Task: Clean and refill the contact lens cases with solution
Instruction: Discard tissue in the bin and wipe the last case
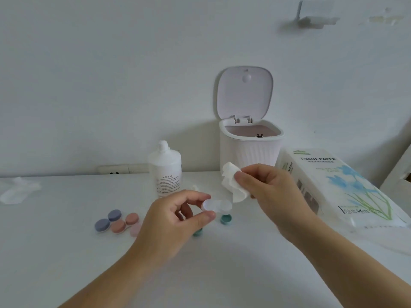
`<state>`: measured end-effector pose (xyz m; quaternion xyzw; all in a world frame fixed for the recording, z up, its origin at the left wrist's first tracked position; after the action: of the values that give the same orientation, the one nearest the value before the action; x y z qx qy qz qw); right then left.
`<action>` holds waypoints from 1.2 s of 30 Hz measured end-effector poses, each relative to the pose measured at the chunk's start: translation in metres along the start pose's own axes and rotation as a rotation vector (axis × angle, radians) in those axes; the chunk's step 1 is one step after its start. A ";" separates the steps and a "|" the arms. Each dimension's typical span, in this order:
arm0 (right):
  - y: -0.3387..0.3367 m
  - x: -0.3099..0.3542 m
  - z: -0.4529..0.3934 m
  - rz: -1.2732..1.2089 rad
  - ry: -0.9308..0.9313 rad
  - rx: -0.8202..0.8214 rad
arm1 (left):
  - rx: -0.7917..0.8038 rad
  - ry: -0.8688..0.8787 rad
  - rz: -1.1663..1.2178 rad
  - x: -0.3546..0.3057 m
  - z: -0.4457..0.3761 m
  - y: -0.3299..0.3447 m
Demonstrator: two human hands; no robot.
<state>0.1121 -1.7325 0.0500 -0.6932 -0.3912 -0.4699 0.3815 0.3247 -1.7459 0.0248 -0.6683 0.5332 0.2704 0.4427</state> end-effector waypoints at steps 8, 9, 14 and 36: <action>0.031 -0.035 0.023 -0.100 0.127 0.199 | -0.016 0.007 0.016 -0.001 0.003 0.000; 0.032 -0.037 0.025 -0.091 0.130 0.216 | -0.019 0.009 0.011 -0.002 0.003 0.000; 0.047 -0.034 0.035 -0.053 0.133 0.398 | -0.037 0.056 0.000 -0.007 0.002 -0.004; 0.054 -0.024 0.042 -0.037 0.037 0.492 | 0.043 0.115 0.021 -0.008 0.003 0.002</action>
<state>0.1695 -1.7207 0.0068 -0.5632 -0.4994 -0.3801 0.5375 0.3205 -1.7398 0.0291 -0.6673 0.5706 0.2246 0.4228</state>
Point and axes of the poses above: each hand's wrist, its own z-axis away from the middle knuckle, its own y-axis out of the palm, x = y × z, the point moved 10 cm from there along -z, towards the middle knuckle, and after that the axes turned 8 degrees about -x, right-handed, at the moved point
